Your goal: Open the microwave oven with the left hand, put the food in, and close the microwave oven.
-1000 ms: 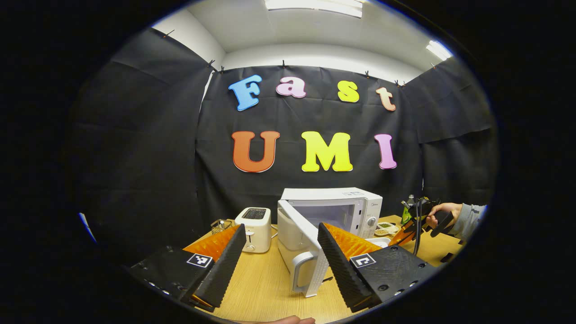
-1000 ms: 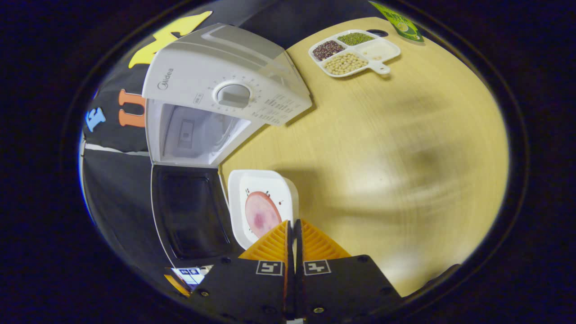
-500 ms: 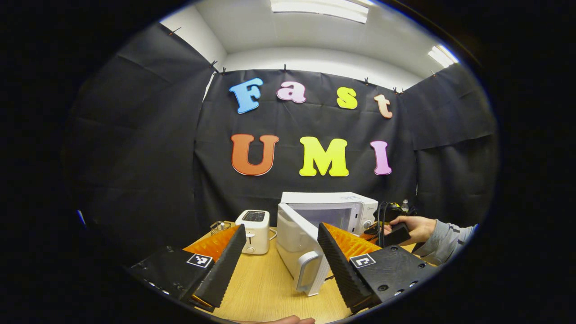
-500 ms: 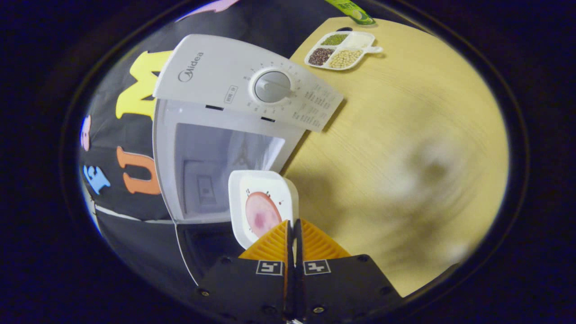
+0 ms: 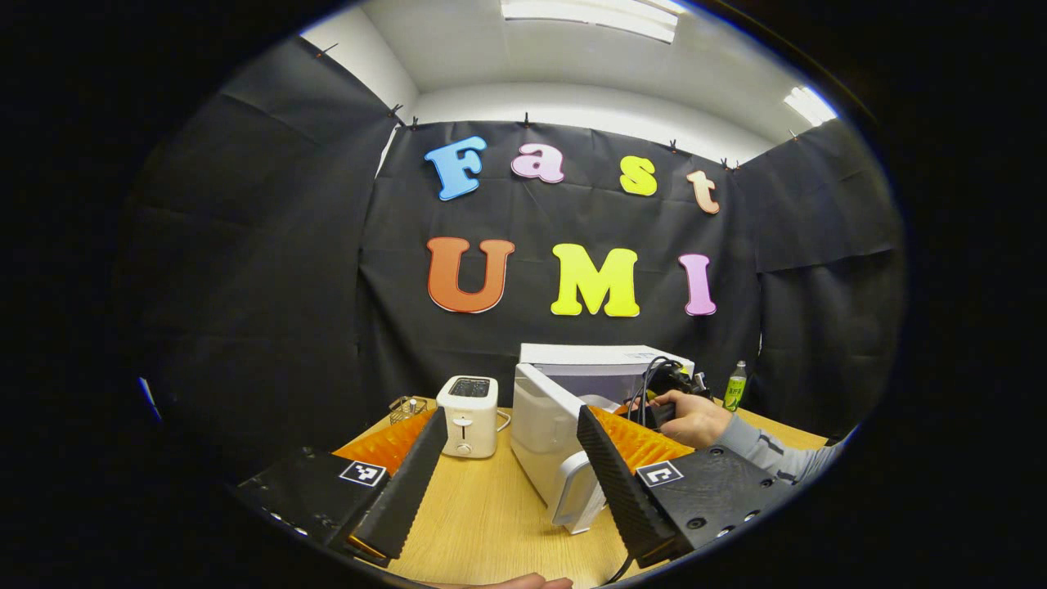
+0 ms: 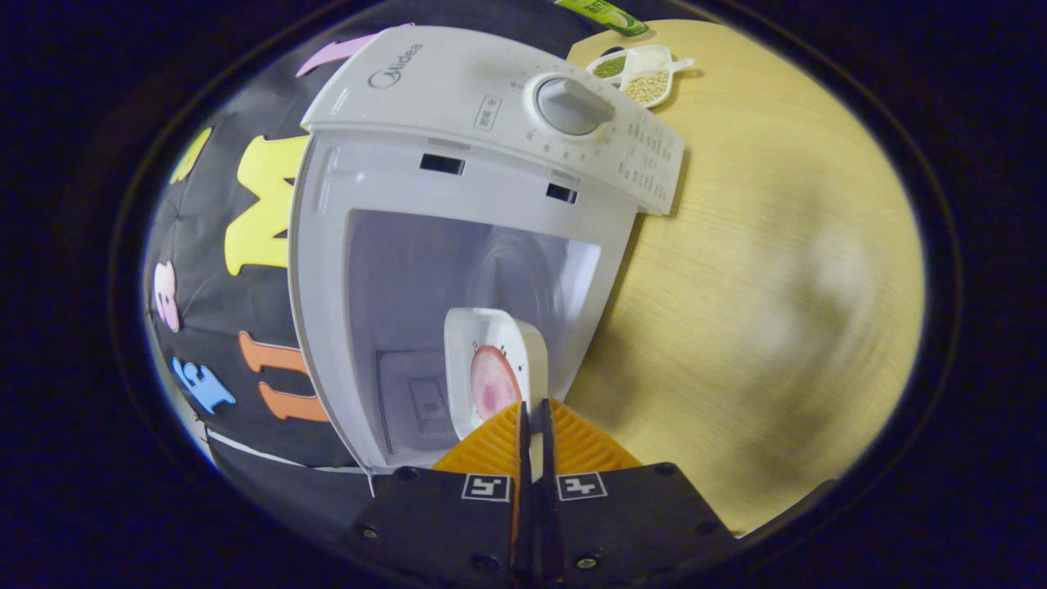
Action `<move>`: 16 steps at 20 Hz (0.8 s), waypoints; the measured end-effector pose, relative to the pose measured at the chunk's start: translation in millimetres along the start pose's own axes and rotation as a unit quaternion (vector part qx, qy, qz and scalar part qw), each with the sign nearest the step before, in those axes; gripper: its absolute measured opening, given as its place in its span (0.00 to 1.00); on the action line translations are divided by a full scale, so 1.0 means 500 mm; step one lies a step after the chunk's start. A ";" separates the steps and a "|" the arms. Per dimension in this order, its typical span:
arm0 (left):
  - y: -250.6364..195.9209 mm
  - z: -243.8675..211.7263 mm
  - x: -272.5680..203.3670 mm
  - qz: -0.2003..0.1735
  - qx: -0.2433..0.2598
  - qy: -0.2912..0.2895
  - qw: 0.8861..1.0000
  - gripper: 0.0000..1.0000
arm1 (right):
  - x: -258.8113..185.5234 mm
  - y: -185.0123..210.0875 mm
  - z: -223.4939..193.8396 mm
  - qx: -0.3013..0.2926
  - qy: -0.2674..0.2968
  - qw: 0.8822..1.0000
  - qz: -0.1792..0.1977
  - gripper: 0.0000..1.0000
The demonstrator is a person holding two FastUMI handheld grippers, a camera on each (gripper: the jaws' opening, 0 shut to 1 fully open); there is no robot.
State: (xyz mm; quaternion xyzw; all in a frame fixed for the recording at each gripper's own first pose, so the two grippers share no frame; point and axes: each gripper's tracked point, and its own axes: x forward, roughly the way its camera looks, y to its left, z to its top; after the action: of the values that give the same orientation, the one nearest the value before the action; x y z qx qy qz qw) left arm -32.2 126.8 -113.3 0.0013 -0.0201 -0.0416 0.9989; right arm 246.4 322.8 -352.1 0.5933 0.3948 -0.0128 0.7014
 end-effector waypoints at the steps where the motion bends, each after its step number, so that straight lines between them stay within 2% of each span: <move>1: 0.003 -0.002 -0.001 0.000 0.004 -0.001 1.000 0.95 | 0.017 0.010 0.002 0.007 -0.011 1.000 0.012 0.07; 5: 0.008 -0.027 0.015 0.000 0.001 0.013 1.000 0.95 | 0.079 0.032 0.029 0.007 -0.038 0.998 0.039 0.07; 6: 0.007 -0.029 0.018 -0.001 -0.002 0.014 1.000 0.84 | 0.092 0.035 0.041 0.003 -0.049 0.998 0.045 0.07; 10: 0.006 -0.051 0.040 0.000 0.000 0.023 1.000 0.84 | 0.125 0.022 0.094 -0.006 -0.106 0.993 0.049 0.09; 14: 0.009 -0.063 0.041 0.001 0.008 0.033 0.999 0.84 | 0.146 0.019 0.117 -0.009 -0.128 0.990 0.058 0.15; 16: 0.009 -0.068 0.041 0.001 0.002 0.035 0.999 0.84 | 0.153 0.017 0.118 -0.028 -0.136 0.989 0.057 0.14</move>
State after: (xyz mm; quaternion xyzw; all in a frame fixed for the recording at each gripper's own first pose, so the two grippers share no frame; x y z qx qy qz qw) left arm -10.2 129.7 -146.4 0.0045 0.0152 -0.0408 0.9990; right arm 335.0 310.4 -389.5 0.5881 0.2615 -0.0419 0.7642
